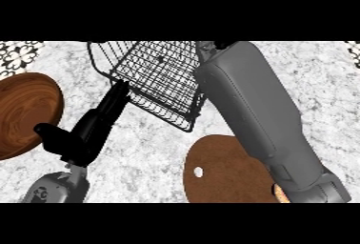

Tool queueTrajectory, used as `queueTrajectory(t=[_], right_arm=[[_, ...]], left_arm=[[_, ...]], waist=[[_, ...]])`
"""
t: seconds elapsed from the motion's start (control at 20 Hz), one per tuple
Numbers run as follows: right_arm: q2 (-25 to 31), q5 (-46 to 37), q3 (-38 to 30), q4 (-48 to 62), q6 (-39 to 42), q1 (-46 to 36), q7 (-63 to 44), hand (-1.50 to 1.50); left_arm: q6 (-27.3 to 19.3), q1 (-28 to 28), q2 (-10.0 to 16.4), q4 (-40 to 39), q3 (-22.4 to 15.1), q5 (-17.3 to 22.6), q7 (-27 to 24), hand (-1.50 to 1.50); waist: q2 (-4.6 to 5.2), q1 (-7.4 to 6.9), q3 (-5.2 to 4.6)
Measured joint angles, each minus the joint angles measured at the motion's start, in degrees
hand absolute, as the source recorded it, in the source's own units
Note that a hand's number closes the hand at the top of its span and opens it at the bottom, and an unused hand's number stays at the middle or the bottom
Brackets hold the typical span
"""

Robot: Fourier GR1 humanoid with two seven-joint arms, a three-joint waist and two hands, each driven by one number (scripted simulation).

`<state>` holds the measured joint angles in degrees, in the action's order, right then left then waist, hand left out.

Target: Pick the eggplant from the cutting board and place it in the tiered basket

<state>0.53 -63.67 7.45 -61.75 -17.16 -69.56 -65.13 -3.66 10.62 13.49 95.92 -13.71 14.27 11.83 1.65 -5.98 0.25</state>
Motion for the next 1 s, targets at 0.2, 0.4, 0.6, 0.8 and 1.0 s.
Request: queueTrajectory(t=[0.2, 0.4, 0.6, 0.8, 1.0], right_arm=[[-0.1, 4.0, -1.3, 3.8, -9.0, 0.3, 4.3, -1.5], [-0.2, 7.0, -1.6, 9.2, -17.0, -2.0, 7.8, -1.5], [-0.3, 6.4, -0.8, 14.4, -24.1, -5.2, 8.3, -1.5], [-0.3, 3.0, -0.8, 19.1, -30.1, -8.0, 6.2, -1.5], [-0.2, 0.6, -2.8, 21.2, -36.2, -9.0, 4.3, -1.5]], left_arm=[[1.0, 1.1, 0.3, -0.6, 0.3, 0.4, 0.1, 0.0], [0.7, 1.9, -0.4, -1.0, -0.1, 0.0, 0.2, 0.0], [0.7, 2.1, -0.4, -1.3, -0.1, 0.0, 0.6, 0.0], [0.3, 0.8, -0.5, -1.1, 0.1, -0.6, 0.0, 0.0], [0.5, -0.3, 0.3, -0.9, 1.3, -0.1, 0.0, 0.0]], waist=[[0.43, -1.01, -0.01], [0.55, -1.73, -0.05], [0.4, -1.75, -0.13], [-0.21, -0.51, -0.13], [-0.82, 0.92, -0.09]])
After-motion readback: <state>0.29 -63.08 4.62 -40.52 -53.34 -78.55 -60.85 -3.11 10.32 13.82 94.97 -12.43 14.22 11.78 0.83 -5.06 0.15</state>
